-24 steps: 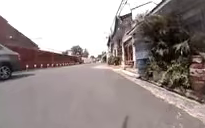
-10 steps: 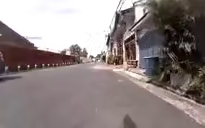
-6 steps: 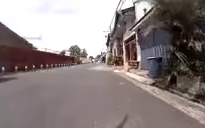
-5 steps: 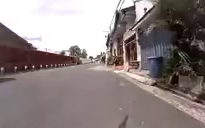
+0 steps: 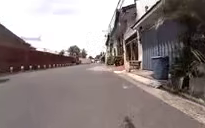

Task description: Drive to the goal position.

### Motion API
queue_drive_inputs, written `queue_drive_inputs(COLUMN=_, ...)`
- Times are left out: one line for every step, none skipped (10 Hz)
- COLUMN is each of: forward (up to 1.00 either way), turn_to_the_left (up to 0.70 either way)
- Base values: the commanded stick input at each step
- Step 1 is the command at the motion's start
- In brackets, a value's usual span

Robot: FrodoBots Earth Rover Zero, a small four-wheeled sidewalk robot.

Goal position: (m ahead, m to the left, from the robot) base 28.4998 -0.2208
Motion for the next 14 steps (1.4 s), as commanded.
queue_drive_inputs(forward=0.7, turn_to_the_left=0.0)
queue_drive_inputs(forward=0.7, turn_to_the_left=0.0)
queue_drive_inputs(forward=0.7, turn_to_the_left=0.0)
queue_drive_inputs(forward=0.7, turn_to_the_left=0.0)
queue_drive_inputs(forward=0.7, turn_to_the_left=0.0)
queue_drive_inputs(forward=0.7, turn_to_the_left=0.0)
queue_drive_inputs(forward=0.7, turn_to_the_left=0.0)
queue_drive_inputs(forward=0.7, turn_to_the_left=0.0)
queue_drive_inputs(forward=0.7, turn_to_the_left=0.0)
queue_drive_inputs(forward=0.7, turn_to_the_left=0.0)
queue_drive_inputs(forward=0.7, turn_to_the_left=0.0)
queue_drive_inputs(forward=0.7, turn_to_the_left=0.0)
queue_drive_inputs(forward=0.7, turn_to_the_left=0.0)
queue_drive_inputs(forward=0.7, turn_to_the_left=0.0)
